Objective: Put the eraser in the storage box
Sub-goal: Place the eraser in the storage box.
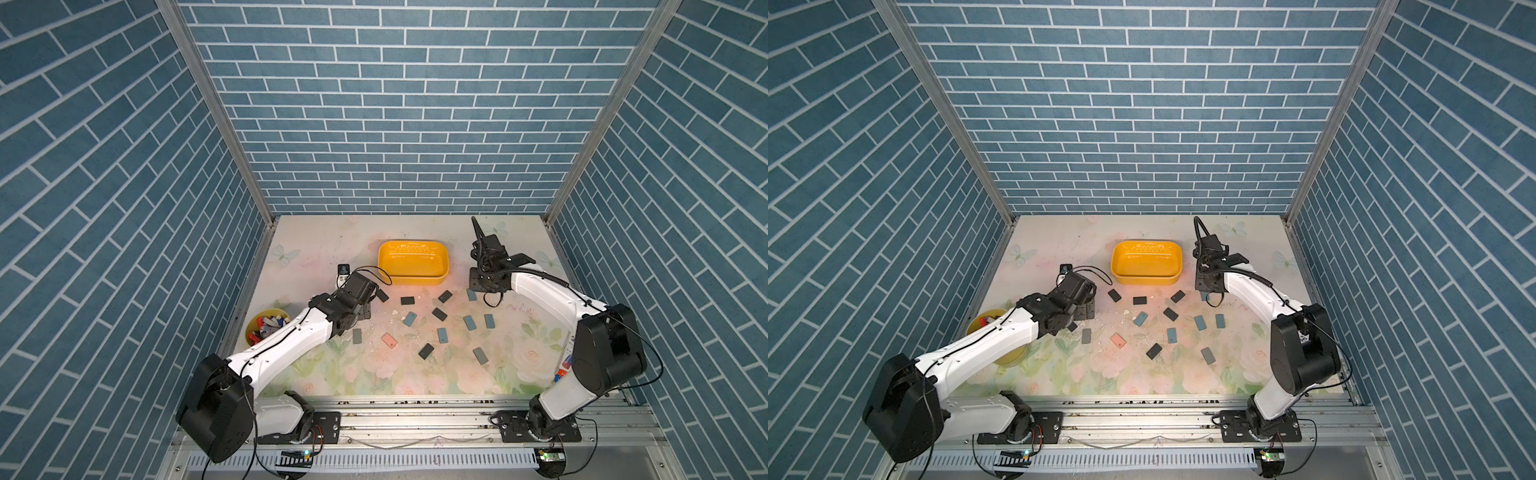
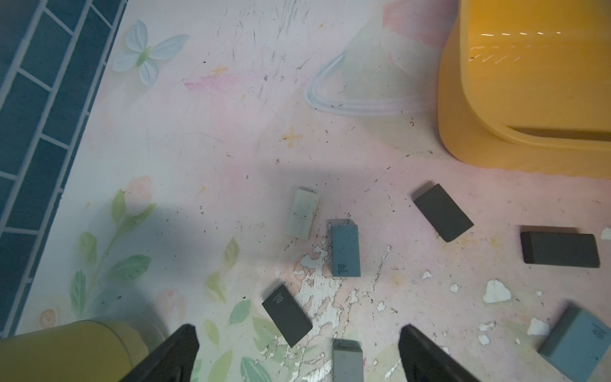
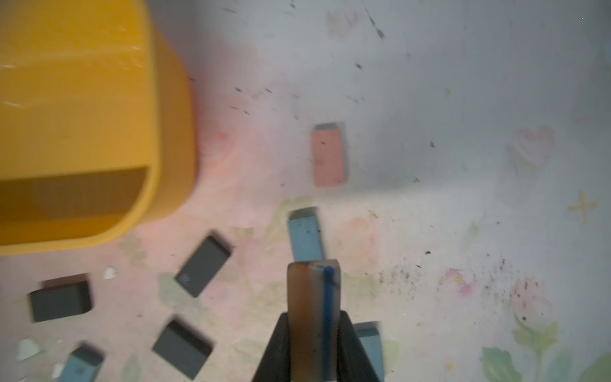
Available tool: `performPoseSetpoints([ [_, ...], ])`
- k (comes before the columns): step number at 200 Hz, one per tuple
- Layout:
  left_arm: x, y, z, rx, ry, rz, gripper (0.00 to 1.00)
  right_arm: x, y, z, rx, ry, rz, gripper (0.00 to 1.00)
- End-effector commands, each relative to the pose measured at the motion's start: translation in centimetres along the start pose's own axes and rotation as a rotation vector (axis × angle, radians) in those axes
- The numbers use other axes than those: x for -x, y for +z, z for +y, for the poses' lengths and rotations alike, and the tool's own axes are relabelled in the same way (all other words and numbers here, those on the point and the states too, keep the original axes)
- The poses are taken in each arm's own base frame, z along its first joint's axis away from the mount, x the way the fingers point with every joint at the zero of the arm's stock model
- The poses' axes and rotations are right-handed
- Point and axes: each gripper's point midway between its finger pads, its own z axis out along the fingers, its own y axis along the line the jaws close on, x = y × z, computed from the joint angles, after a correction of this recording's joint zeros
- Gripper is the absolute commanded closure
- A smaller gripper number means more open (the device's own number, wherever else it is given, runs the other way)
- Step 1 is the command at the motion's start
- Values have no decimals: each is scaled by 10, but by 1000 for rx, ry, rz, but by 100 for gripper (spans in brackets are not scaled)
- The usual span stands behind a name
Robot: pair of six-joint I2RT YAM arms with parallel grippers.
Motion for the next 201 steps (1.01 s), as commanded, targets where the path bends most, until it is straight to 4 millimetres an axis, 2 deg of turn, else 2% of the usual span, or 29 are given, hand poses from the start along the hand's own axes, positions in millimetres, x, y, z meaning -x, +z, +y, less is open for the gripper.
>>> performPoseSetpoints([
  [1, 2, -7, 6, 32, 3, -12, 1, 3, -15, 30, 72, -61, 25, 100],
  [22, 0, -6, 9, 48, 3, -8, 1, 13, -13, 55, 152, -78, 43, 100],
  [45, -3, -5, 10, 58, 7, 1, 1, 23, -4, 73, 191, -101, 78, 100],
  [127, -8, -5, 10, 53, 3, 4, 1, 52, 51, 118, 233, -166, 213, 100],
  [130, -8, -5, 10, 53, 2, 4, 1, 55, 49, 119, 239, -166, 208, 100],
  [133, -9, -5, 10, 54, 4, 5, 1, 50, 61, 119, 231, -169, 232, 100],
  [138, -9, -4, 9, 55, 6, 6, 1, 50, 66, 121, 229, -170, 240, 100],
  [165, -10, -3, 9, 60, 14, 11, 1, 51, 83, 123, 209, -178, 271, 100],
  [201, -11, -5, 8, 59, 23, 10, 1, 42, 106, 124, 204, -177, 320, 100],
])
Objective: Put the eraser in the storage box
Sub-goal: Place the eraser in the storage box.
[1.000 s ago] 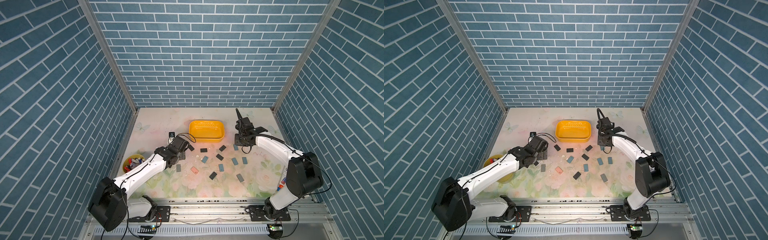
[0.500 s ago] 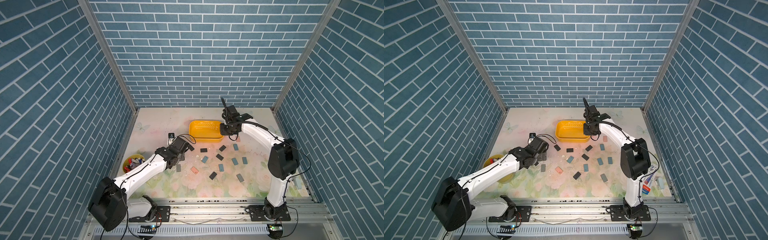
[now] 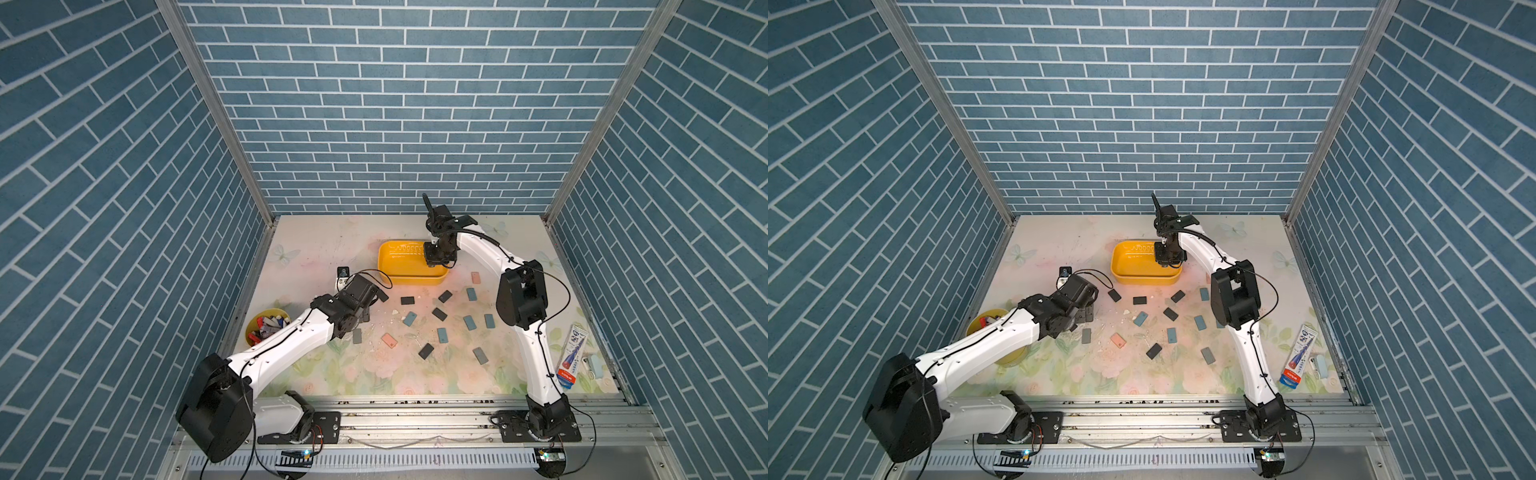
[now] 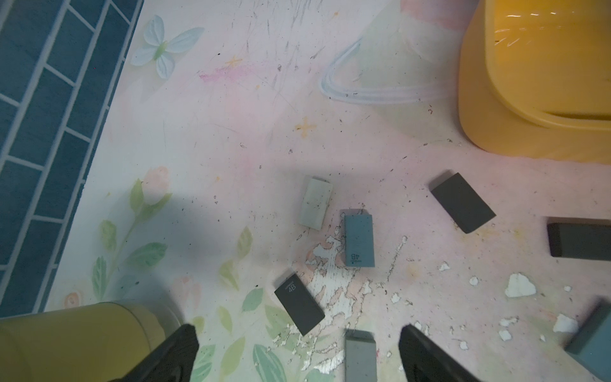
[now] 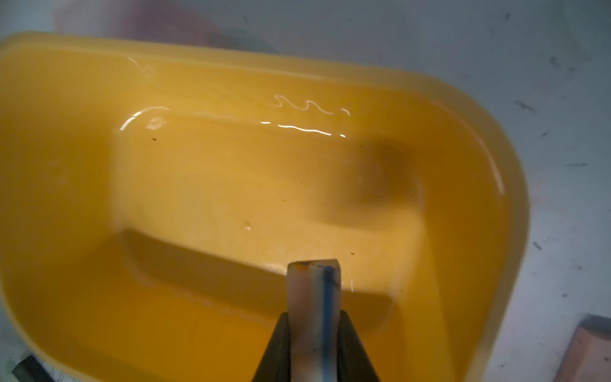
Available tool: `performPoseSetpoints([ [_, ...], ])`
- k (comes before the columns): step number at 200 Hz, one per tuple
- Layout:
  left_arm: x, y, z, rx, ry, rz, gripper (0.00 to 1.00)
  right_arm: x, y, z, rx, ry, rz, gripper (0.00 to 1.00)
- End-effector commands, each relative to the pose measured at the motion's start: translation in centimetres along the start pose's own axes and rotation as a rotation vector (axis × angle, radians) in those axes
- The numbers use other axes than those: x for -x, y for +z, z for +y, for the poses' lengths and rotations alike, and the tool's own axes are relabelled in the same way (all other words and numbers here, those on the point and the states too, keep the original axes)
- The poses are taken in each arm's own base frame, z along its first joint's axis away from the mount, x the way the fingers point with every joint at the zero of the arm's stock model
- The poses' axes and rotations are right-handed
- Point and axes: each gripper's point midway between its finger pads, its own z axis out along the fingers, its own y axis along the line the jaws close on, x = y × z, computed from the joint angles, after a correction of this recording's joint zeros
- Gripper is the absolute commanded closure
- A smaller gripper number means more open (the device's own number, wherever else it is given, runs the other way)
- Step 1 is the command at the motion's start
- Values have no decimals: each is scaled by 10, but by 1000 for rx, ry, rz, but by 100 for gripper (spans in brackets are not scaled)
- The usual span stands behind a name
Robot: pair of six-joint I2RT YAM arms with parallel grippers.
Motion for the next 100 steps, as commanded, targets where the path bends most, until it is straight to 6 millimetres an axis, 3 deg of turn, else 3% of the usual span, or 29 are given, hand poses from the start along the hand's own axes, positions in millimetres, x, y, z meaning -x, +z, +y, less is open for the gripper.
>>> performPoseSetpoints([
  [1, -3, -2, 2, 17, 15, -2, 1, -13, 9, -4, -5, -12, 77, 100],
  [100, -5, -2, 1, 25, 31, 1, 1, -13, 31, -7, -21, -15, 119, 97],
])
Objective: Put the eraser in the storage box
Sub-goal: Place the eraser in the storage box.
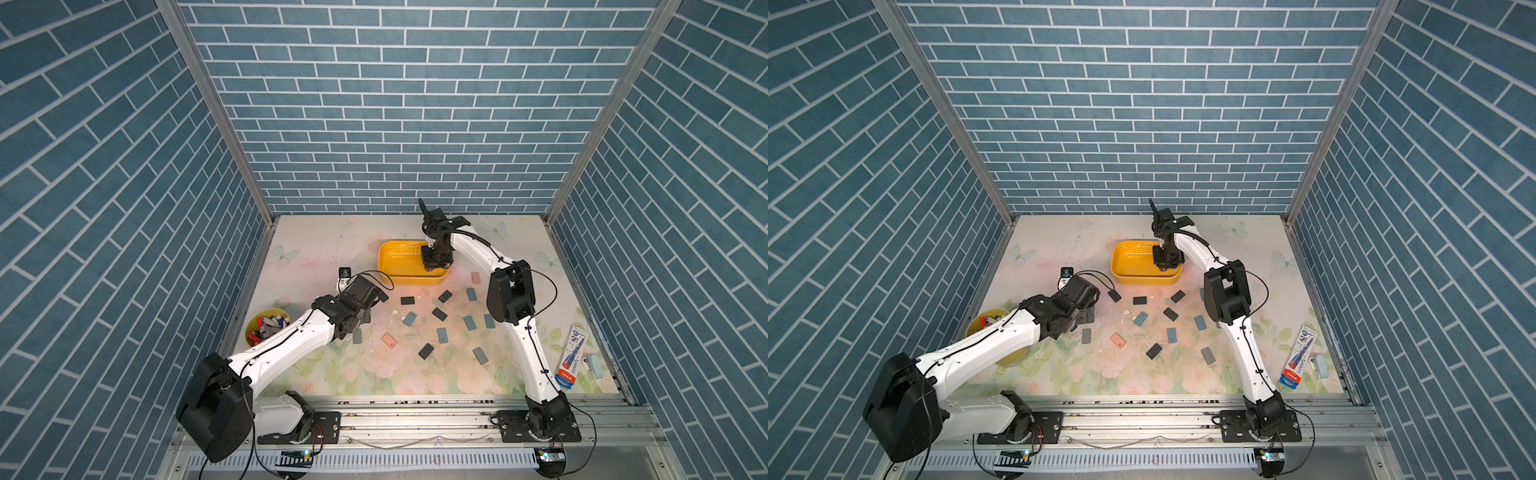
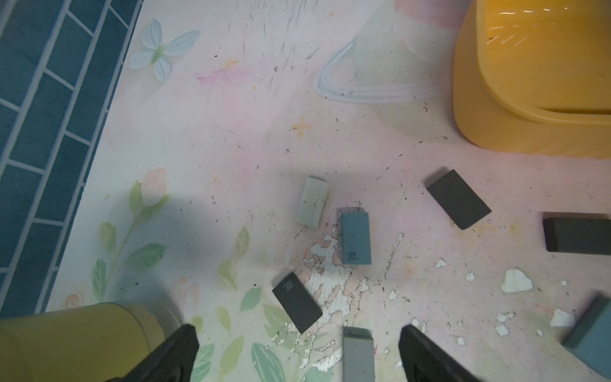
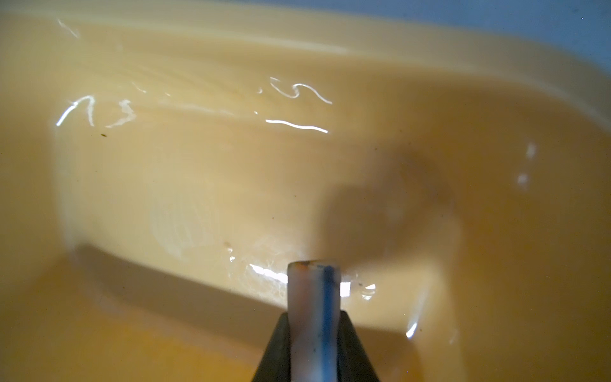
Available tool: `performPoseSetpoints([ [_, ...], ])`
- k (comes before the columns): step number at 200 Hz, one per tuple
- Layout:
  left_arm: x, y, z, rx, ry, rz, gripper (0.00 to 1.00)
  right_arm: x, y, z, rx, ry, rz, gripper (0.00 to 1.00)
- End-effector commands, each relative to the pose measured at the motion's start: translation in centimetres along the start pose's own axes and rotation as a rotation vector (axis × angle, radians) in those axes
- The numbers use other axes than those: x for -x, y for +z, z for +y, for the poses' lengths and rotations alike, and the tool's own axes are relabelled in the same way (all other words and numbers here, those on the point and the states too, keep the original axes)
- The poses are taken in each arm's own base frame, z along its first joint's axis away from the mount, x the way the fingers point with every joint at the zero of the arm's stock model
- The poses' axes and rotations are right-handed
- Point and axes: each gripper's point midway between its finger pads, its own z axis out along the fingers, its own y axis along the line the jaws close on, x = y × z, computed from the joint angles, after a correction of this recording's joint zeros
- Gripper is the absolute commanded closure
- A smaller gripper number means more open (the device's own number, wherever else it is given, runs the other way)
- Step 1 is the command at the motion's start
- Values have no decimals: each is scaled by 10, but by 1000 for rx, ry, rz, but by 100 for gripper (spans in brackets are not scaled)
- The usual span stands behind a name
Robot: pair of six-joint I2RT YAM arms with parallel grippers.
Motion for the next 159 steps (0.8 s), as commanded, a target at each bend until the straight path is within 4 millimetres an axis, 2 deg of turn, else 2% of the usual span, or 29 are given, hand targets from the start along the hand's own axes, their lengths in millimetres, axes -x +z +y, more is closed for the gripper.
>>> performPoseSetpoints([
  [1, -4, 0, 3, 25, 18, 6, 1, -13, 9, -5, -16, -11, 63, 97],
  [54, -5, -2, 4, 33, 25, 1, 1, -7, 1, 0, 6, -10, 38, 80],
  [111, -8, 0, 4, 37, 29, 4, 1, -4, -9, 2, 12, -16, 21, 55],
  [159, -12, 2, 7, 46, 33, 9, 1, 4, -31, 9, 32, -27, -32, 42],
])
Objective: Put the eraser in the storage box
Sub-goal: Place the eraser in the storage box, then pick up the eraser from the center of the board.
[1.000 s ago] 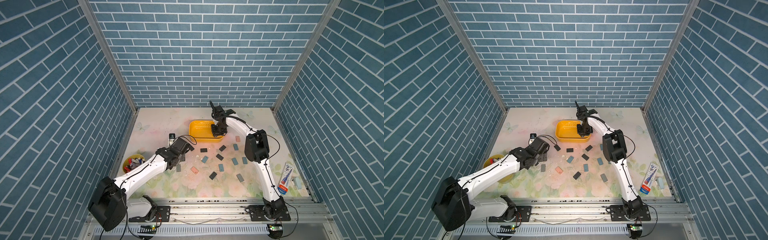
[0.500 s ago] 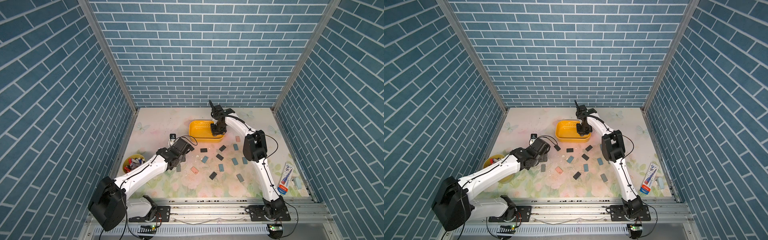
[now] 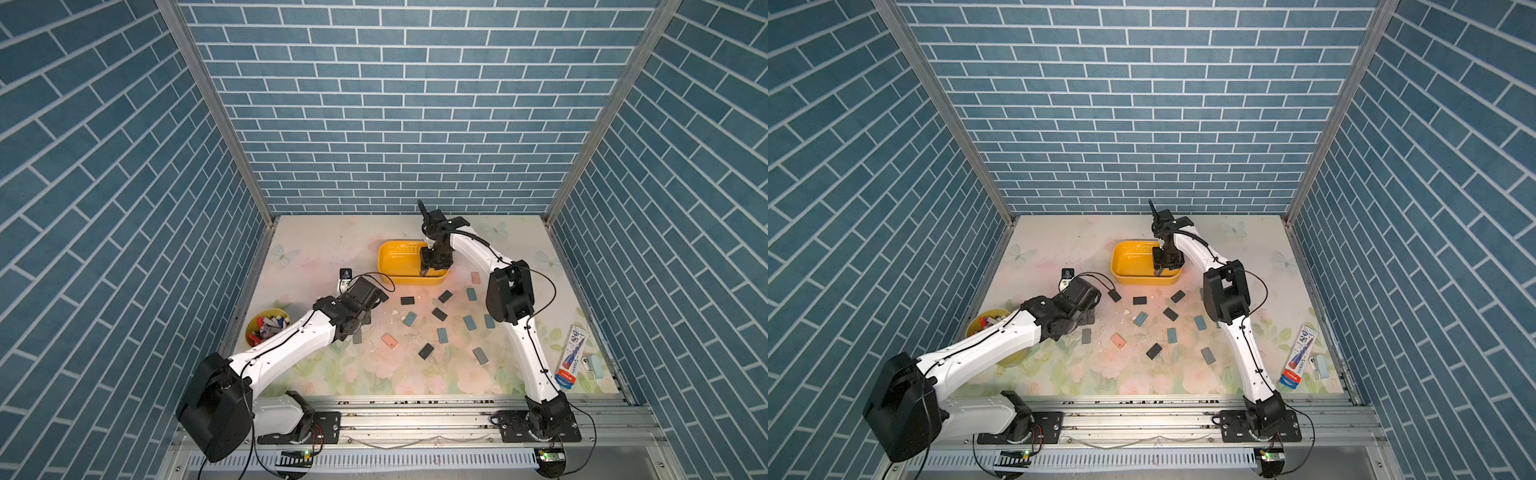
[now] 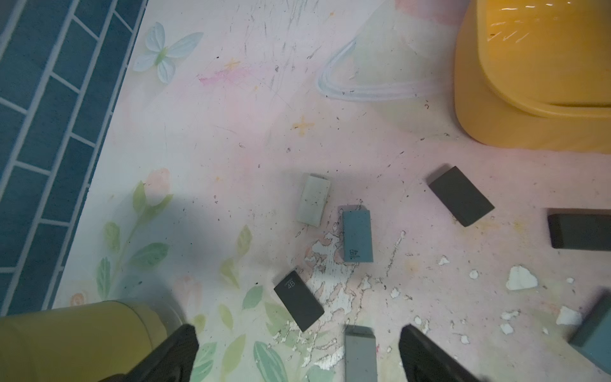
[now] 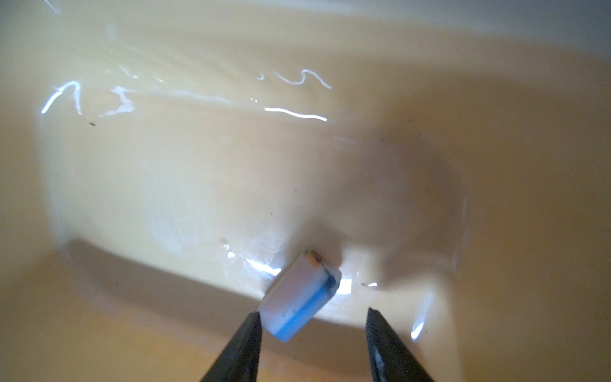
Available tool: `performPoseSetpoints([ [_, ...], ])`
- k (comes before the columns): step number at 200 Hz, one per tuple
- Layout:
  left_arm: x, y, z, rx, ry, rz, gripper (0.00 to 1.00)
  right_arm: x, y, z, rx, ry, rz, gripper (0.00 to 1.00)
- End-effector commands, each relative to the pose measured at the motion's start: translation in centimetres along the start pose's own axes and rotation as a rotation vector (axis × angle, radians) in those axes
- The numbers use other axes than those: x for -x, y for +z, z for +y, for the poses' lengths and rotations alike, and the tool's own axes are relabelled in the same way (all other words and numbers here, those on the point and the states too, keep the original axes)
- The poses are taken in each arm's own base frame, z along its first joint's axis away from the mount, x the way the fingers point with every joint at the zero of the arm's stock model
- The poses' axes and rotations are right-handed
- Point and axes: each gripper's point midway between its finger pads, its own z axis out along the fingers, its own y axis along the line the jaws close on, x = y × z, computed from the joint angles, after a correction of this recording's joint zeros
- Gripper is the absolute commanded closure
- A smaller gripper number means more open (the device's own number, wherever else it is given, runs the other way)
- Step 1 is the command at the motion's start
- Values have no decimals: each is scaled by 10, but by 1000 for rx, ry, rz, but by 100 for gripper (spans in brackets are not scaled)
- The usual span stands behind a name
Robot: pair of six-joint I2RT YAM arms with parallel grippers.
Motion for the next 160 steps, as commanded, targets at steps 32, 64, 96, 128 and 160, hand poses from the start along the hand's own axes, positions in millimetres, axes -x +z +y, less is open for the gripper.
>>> performPoseSetpoints([
  [32, -8, 1, 6, 33, 22, 14, 1, 10, -52, 12, 31, -40, -91, 33],
  [64, -10, 2, 8, 37, 27, 15, 1, 10, -68, 14, 33, -48, -122, 28],
  [96, -12, 3, 6, 34, 33, 22, 1, 7, -96, 13, 36, -43, -185, 22],
  [128, -16, 7, 3, 36, 44, 36, 1, -1, -141, 14, 36, -55, -278, 17],
  [160, -24, 12, 2, 30, 52, 57, 1, -24, -162, 4, -14, -67, -332, 15],
])
